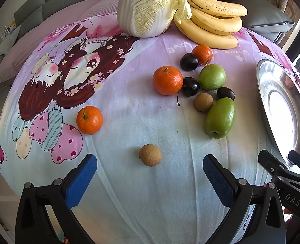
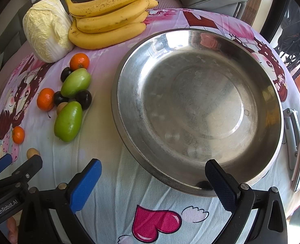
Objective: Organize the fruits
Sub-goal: 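Move both tools toward the fruit cluster beside the steel bowl, then close the left tool on the small brown fruit while the right tool grasps a green fruit, then carry the brown fruit in the left tool and green fruit in the right tool over the steel bowl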
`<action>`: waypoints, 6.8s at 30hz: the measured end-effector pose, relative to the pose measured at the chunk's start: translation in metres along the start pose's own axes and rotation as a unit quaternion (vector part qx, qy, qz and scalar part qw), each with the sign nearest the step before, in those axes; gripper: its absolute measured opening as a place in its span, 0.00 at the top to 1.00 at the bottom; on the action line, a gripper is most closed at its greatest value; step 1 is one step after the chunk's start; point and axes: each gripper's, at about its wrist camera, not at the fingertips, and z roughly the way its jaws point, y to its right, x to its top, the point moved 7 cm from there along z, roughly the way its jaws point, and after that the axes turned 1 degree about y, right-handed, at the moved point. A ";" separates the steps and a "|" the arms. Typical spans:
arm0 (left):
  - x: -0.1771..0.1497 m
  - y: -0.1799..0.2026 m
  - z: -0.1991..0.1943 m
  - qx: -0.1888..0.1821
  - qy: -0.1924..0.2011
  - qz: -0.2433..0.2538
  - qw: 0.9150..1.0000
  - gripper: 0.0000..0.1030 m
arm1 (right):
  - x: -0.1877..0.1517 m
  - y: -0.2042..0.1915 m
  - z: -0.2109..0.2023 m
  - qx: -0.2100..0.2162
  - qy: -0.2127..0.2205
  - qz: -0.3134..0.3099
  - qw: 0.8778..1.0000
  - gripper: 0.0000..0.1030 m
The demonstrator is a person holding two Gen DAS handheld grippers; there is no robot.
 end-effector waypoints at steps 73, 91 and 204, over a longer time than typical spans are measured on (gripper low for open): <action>0.034 -0.040 0.027 -0.079 -0.136 -0.051 0.986 0.19 | 0.055 -0.086 -0.013 0.119 -0.102 -0.016 0.987 0.24; 0.008 0.003 0.062 -0.110 -0.170 -0.046 0.978 0.76 | 0.038 -0.108 0.037 0.102 -0.134 -0.008 0.986 0.60; 0.163 0.379 -0.024 -0.060 -0.190 0.087 0.976 0.77 | 0.093 0.139 0.000 0.027 0.029 0.181 0.983 0.57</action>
